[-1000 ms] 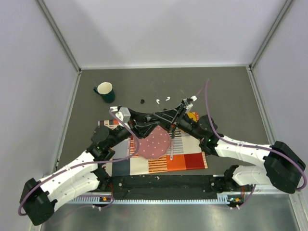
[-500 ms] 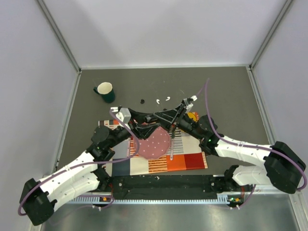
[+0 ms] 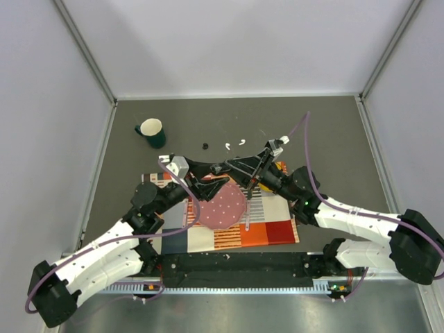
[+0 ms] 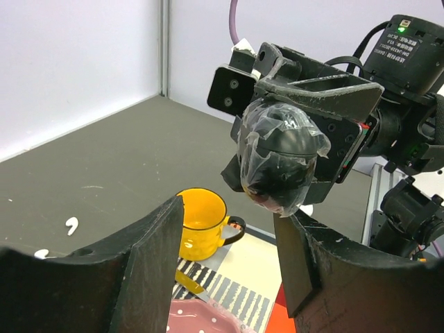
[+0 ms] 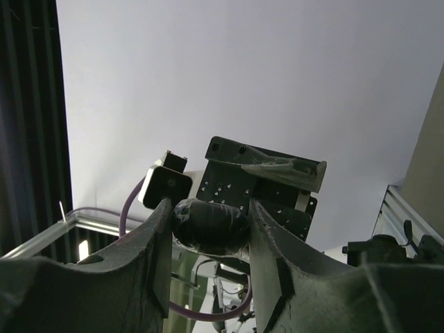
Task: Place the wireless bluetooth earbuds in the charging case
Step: Pick up the charging case at the center of the board, then open the charging case, then pick up the earbud from the center of the board.
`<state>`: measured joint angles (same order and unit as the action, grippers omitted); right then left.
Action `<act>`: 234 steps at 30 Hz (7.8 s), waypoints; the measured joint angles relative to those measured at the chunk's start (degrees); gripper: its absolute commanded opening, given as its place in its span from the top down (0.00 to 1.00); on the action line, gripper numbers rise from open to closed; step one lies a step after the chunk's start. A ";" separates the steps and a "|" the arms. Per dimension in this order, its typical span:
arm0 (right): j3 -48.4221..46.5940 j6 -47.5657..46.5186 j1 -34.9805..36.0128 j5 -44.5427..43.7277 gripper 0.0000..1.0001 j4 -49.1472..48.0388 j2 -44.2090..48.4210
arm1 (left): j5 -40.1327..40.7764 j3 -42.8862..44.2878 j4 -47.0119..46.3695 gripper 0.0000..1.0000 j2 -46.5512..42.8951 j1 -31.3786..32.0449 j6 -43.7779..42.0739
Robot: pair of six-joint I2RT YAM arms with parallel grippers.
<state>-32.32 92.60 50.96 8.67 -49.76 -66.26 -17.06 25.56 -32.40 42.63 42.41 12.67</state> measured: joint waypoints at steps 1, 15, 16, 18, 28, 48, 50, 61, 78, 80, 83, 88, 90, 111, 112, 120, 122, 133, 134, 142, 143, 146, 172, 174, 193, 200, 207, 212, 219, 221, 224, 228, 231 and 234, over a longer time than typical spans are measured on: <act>0.00 0.00 0.00 0.00 1.00 -0.07 0.00 | 0.00 -0.11 -0.48 0.41 0.00 0.00 0.04; 0.00 0.83 0.00 0.55 1.00 -0.52 -1.60 | -0.04 -3.21 -8.92 0.46 -0.24 0.00 1.86; 0.00 0.96 0.00 0.59 1.00 -0.61 -1.84 | -0.04 -3.41 -9.62 0.47 -0.24 0.00 2.12; 0.00 1.11 0.00 0.68 1.00 -0.76 -2.16 | -0.07 -3.58 -10.58 0.47 -0.24 0.00 2.40; 0.00 1.55 0.00 0.83 1.00 -0.83 -2.29 | -0.48 -3.61 -12.70 0.59 0.46 0.00 2.91; 0.00 1.92 -0.07 0.68 1.00 -0.79 -2.89 | -1.25 -3.61 -14.95 0.56 2.49 -0.11 3.78; 0.00 1.90 -0.09 0.72 1.00 -0.79 -2.91 | -1.33 -3.61 -14.95 0.60 2.62 -0.11 3.89; 0.00 1.66 -0.09 0.81 0.62 -0.63 -2.93 | -1.38 -3.61 -14.69 1.00 2.45 -0.11 3.32; -13.70 -35.93 -0.50 -4.61 0.07 36.13 16.50 | -0.79 -11.85 -20.55 1.00 -4.42 -0.07 2.16; -18.16 -43.82 -0.50 -4.35 0.08 41.72 17.49 | -0.50 -12.76 -21.03 1.00 -6.34 -0.07 2.08; -22.82 -55.01 -0.50 -2.67 0.09 50.14 17.40 | -0.72 -13.51 -22.45 1.00 -9.07 -0.07 2.05; -25.40 -66.84 -0.48 3.21 0.12 60.94 13.40 | -2.21 -16.79 -28.33 1.00 -11.69 -0.07 1.75; -25.77 -69.11 -0.37 4.79 0.12 63.71 11.32 | -2.71 -17.25 -29.18 1.00 -11.72 -0.07 1.70; -28.94 -72.41 2.14 10.93 0.21 65.02 5.01 | -7.67 -16.24 -32.33 1.00 -2.32 -0.07 2.86; -28.94 -72.41 2.14 10.91 0.22 65.00 4.59 | -7.91 -16.00 -32.46 1.00 -1.70 -0.07 2.99; -28.94 -71.78 2.19 10.03 0.26 64.61 3.87 | -10.84 -14.47 -33.81 1.00 1.92 -0.09 4.50; -28.94 -71.45 2.23 10.08 0.26 64.52 3.87 | -11.10 -14.45 -34.03 1.00 1.99 -0.17 4.90; -31.19 -69.96 2.25 11.47 0.27 63.93 3.41 | -15.23 -14.45 -28.52 1.00 -3.65 -0.52 4.55; -31.82 -69.94 2.01 11.06 0.27 63.76 3.13 | -16.31 -14.45 -28.04 1.00 -4.31 -0.42 4.39; -33.27 -69.16 0.98 11.69 0.19 62.47 1.14 | -17.57 -14.47 -26.12 1.00 -7.85 -0.17 3.63; -33.27 -68.94 0.98 12.07 0.18 62.40 1.03 | -17.14 -14.53 -25.92 1.00 -8.09 -0.15 3.58; -33.35 -68.48 0.85 12.70 0.15 61.96 0.98 | -15.23 -14.91 -25.00 1.00 -9.01 -0.11 3.26; -43.69 -67.95 -18.91 5.01 0.22 71.84 -7.54 | -1.46 -13.46 -11.56 1.00 -18.23 -0.11 -5.55; -45.09 -67.52 -20.26 2.40 0.28 73.55 -11.65 | -0.46 -10.73 -9.92 1.00 -17.97 -0.11 -7.52; -59.23 -66.71 -22.01 -0.85 0.63 79.17 -46.64 | 7.50 -13.35 -8.98 1.00 -28.50 -0.11 -6.71; -60.50 -66.93 -22.88 0.37 0.62 79.47 -51.87 | 7.50 -13.35 -6.99 1.00 -29.59 -0.11 -6.80; -61.57 -67.10 -22.99 2.25 0.63 79.28 -54.58 | 7.56 -13.35 -6.27 1.00 -29.68 -0.11 -6.84; -61.57 -67.08 -22.99 3.10 0.64 79.47 -56.26 | 7.78 -13.35 -5.90 1.00 -29.68 -0.11 -6.91; -61.57 -67.06 -23.02 3.32 0.65 79.10 -56.28 | 8.17 -13.35 -5.75 1.00 -29.68 -0.11 -7.08; -61.57 -67.06 -23.02 3.43 0.65 79.10 -56.28 | 8.26 -13.35 -5.55 1.00 -29.68 -0.11 -7.10; -61.57 -67.04 -23.02 3.43 0.66 79.03 -56.28 | 8.79 -13.35 -5.27 1.00 -29.68 -0.11 -7.10; -61.57 -67.01 -23.02 3.50 0.67 78.84 -56.65 | 9.05 -13.35 -5.20 1.00 -29.68 -0.11 -7.10; -61.57 -67.01 -23.02 3.50 0.67 78.77 -57.77 | 9.07 -13.35 -4.90 1.00 -29.77 -0.11 -7.10; -61.61 -66.90 -23.02 3.89 0.67 78.49 -58.18 | 9.11 -13.35 -4.74 1.00 -29.77 -0.11 -7.10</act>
<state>-93.93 25.69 27.94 12.56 28.73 -124.44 -7.94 12.21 -37.15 12.86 42.30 5.56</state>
